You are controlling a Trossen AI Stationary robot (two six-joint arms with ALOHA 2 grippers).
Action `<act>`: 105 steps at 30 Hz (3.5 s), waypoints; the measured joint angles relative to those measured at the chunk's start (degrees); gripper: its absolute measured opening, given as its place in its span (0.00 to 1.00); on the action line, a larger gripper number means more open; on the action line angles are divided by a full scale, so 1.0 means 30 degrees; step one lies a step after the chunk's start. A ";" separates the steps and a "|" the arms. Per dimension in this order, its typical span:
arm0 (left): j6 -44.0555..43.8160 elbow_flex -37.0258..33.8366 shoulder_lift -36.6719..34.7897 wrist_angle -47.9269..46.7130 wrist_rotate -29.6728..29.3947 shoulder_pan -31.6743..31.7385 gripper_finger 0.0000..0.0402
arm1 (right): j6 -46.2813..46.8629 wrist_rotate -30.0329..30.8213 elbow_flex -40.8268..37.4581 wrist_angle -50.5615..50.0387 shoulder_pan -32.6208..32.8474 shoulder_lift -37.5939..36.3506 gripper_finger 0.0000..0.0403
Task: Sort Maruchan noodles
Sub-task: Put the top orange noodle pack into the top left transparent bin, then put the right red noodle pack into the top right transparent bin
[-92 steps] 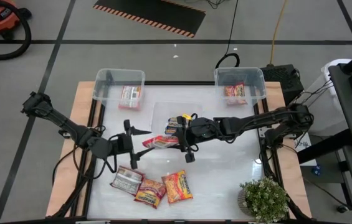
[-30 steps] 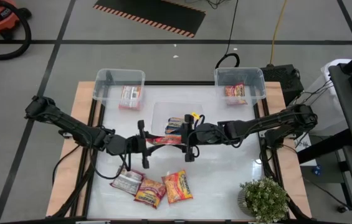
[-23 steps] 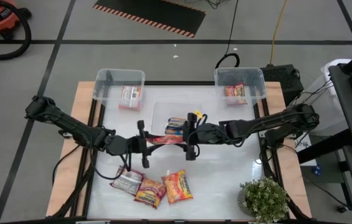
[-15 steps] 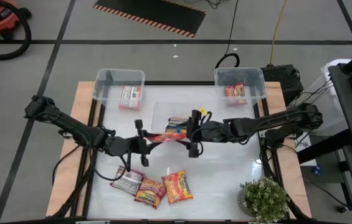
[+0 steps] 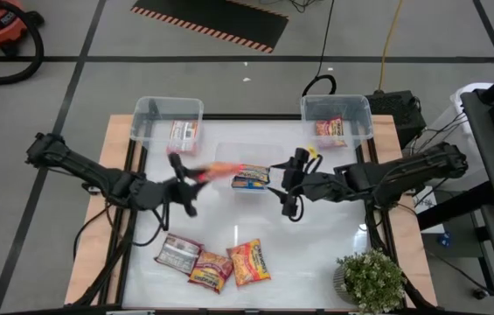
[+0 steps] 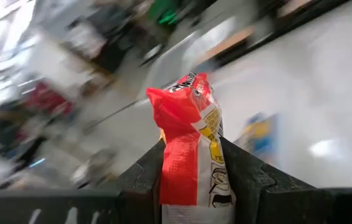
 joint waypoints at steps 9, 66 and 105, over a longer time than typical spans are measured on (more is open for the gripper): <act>-0.1054 0.0019 -0.0913 -0.3803 -0.5292 0.3143 0.30 | -0.1086 0.1071 -0.2331 0.1563 -0.0049 -0.1770 0.70; -0.5703 0.0041 0.0006 -0.8811 0.6146 1.5823 0.56 | -0.3014 0.1535 -0.4131 0.6320 -0.0576 -0.2725 0.70; -1.3495 0.0012 -0.5281 -0.8141 0.9021 0.0174 0.56 | 0.0377 -0.1080 -0.4175 1.0390 -0.0549 0.0192 0.70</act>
